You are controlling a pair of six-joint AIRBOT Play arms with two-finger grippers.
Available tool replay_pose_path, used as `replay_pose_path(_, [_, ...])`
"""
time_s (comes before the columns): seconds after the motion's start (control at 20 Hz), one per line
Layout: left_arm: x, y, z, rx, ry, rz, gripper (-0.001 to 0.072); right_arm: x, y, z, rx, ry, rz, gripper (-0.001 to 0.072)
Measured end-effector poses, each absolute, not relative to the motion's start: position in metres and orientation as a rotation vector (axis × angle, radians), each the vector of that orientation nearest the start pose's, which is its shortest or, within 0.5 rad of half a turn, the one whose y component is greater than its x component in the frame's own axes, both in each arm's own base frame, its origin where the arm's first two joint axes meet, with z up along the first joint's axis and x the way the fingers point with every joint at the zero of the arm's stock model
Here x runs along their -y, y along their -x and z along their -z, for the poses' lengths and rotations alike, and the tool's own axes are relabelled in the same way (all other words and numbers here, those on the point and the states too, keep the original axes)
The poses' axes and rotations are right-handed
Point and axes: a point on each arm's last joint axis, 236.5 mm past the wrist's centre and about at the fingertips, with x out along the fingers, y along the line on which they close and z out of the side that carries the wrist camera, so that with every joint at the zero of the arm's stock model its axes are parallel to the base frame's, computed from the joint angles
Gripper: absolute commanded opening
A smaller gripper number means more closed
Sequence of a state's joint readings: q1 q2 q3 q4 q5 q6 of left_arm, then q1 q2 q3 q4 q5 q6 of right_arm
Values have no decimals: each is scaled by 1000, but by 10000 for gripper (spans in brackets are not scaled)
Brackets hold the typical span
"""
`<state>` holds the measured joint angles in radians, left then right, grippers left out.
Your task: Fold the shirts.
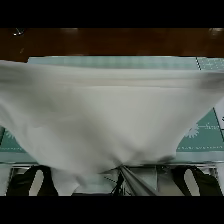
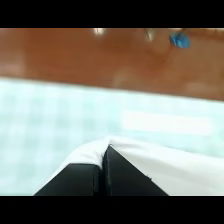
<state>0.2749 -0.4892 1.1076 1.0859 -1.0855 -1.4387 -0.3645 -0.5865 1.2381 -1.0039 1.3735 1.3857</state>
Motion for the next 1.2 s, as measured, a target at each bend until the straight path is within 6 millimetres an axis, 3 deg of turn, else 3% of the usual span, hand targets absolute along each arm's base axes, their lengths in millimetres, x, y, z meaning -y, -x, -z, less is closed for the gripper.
replay_pose_path(0.15, [24,-336,-207,-552,310,158,26,-27,-316,-202,-733,-354,-250,23])
replay_pose_path(0.3, [32,-400,-145,-637,326,171,25,-32,-380,-145,-799,-438,-287,23])
replay_pose_path(0.5, [53,-474,-86,-763,408,171,25,-45,-469,-92,-861,-512,-295,23])
replay_pose_path(0.65, [62,-504,-49,-871,506,150,26,-46,-519,-64,-903,-601,-266,23])
replay_pose_path(0.8, [66,-514,-24,-954,555,136,26,-48,-539,-41,-964,-645,-260,23])
replay_pose_path(0.95, [55,-508,-11,-1030,559,135,26,-42,-536,-21,-1037,-619,-243,23])
replay_pose_path(1.2, [32,-459,14,-1262,511,157,27,-16,-502,5,-1215,-575,-215,23])
